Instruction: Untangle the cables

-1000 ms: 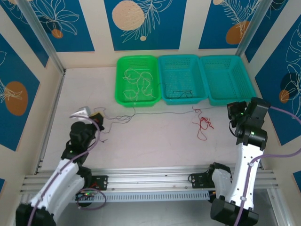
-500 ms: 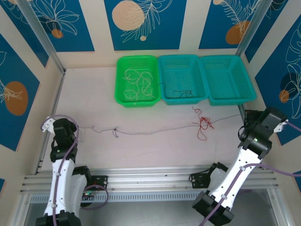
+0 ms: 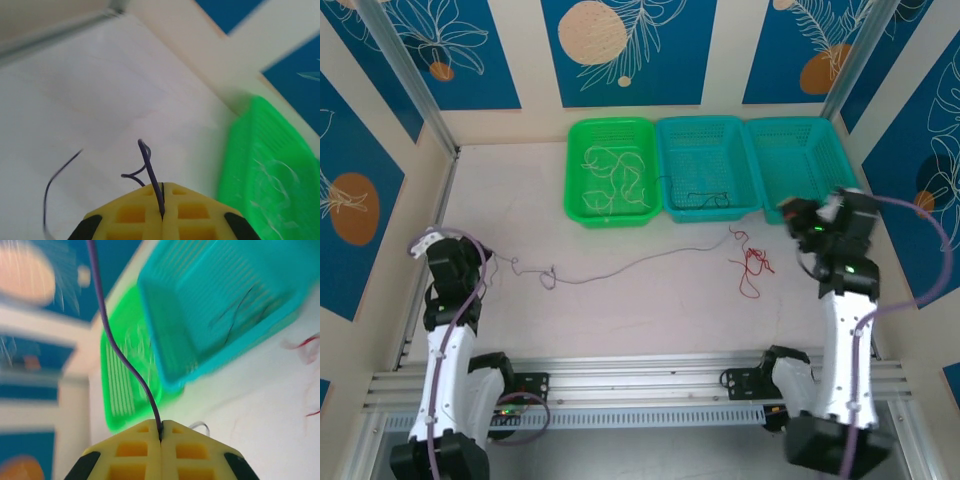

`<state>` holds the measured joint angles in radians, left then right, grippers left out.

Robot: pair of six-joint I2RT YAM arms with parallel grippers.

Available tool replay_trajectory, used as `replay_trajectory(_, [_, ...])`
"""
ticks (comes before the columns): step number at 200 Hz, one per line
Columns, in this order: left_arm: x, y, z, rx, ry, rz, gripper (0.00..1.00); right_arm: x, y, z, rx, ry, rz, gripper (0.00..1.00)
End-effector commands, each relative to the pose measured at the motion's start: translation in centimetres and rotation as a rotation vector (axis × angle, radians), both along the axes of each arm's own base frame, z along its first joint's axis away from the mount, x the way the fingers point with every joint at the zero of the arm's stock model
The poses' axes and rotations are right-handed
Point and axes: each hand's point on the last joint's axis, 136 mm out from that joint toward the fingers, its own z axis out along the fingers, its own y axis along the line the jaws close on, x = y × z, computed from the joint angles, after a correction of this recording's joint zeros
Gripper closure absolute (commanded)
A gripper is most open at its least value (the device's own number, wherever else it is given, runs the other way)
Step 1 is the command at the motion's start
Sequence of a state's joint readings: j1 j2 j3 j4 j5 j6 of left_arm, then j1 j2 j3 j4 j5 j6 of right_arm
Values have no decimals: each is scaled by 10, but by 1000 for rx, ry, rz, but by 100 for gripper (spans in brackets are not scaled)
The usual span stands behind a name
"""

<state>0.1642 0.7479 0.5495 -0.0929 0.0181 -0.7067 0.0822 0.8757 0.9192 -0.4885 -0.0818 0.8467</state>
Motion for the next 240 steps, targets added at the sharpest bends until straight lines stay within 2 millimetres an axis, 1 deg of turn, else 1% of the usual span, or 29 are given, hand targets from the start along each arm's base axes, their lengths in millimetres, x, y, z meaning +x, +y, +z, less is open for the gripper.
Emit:
replay_trajectory(1, [13, -54, 66, 11, -184, -283, 100, -19, 34, -64, -195, 77, 103, 93])
replay_trajectory(11, [13, -64, 74, 22, -194, -330, 100, -29, 51, -86, -222, 102, 151, 84])
replay_trajectory(18, [12, -69, 80, 26, -202, -351, 100, -36, 62, -99, -235, 115, 181, 74])
replay_trajectory(20, [12, -71, 82, 26, -206, -355, 100, -38, 68, -102, -239, 110, 206, 65])
replay_trajectory(21, [12, -71, 83, 26, -207, -357, 100, -38, 68, -102, -239, 110, 206, 65])
replay_trajectory(31, [11, -77, 93, 28, -229, -383, 100, -51, 84, -108, -291, 98, 293, 33])
replay_trajectory(39, [9, -83, 103, 29, -250, -409, 100, -57, 88, -108, -356, 85, 326, 21])
replay_trajectory(46, [8, -88, 112, 30, -266, -433, 100, -62, 93, -105, -434, 40, 373, 17])
replay_trajectory(51, [6, -92, 118, 32, -276, -449, 100, -67, 101, -99, -489, -10, 414, 10])
replay_trajectory(57, [5, -97, 125, 35, -286, -470, 100, -70, 108, -94, -526, -51, 450, 9])
replay_trajectory(62, [3, -100, 130, 40, -292, -482, 100, -72, 121, -86, -551, -115, 505, 7])
replay_trajectory(66, [2, -103, 134, 43, -297, -494, 100, -76, 131, -81, -559, -152, 550, 7])
replay_trajectory(69, [1, -105, 136, 47, -302, -500, 100, -80, 144, -75, -561, -206, 609, 7])
replay_trajectory(74, [-1, -108, 141, 52, -309, -512, 100, -84, 157, -69, -559, -259, 663, 7])
replay_trajectory(77, [-1, -109, 142, 56, -312, -518, 100, -89, 172, -63, -556, -313, 725, 7])
replay_trajectory(82, [-3, -112, 145, 60, -315, -529, 100, -93, 186, -58, -551, -363, 779, 7])
replay_trajectory(99, [-6, -120, 152, 72, -327, -555, 100, -100, 242, -37, -530, -569, 956, 10])
replay_trajectory(113, [-8, -124, 154, 74, -332, -571, 100, -93, 273, -27, -531, -679, 1000, 13])
replay_trajectory(114, [-9, -125, 155, 73, -332, -573, 100, -91, 277, -22, -523, -708, 999, 13])
replay_trajectory(125, [-11, -128, 156, 77, -333, -592, 100, -86, 301, -19, -524, -827, 1030, 13])
replay_trajectory(132, [-12, -129, 157, 78, -334, -597, 100, -77, 316, -19, -550, -924, 1022, 11])
replay_trajectory(142, [-14, -130, 160, 80, -340, -598, 100, -62, 330, -25, -593, -1031, 1003, 9])
replay_trajectory(153, [-16, -130, 161, 80, -347, -598, 100, -46, 342, -38, -619, -1116, 1019, 8])
replay_trajectory(157, [-17, -130, 162, 80, -350, -600, 100, -40, 345, -47, -628, -1126, 1029, 8])
replay_trajectory(170, [-19, -132, 164, 78, -356, -608, 100, -31, 360, -63, -612, -1178, 1078, 8])
replay_trajectory(193, [-23, -134, 165, 74, -357, -623, 100, -9, 383, -75, -576, -1191, 1062, 11])
replay_trajectory(210, [-25, -135, 166, 75, -360, -628, 100, 9, 398, -80, -587, -1191, 1024, 18])
replay_trajectory(222, [-26, -135, 166, 78, -360, -629, 100, 15, 404, -82, -572, -1181, 1031, 27])
replay_trajectory(240, [-27, -134, 168, 84, -364, -621, 100, 22, 413, -87, -567, -1144, 1043, 50])
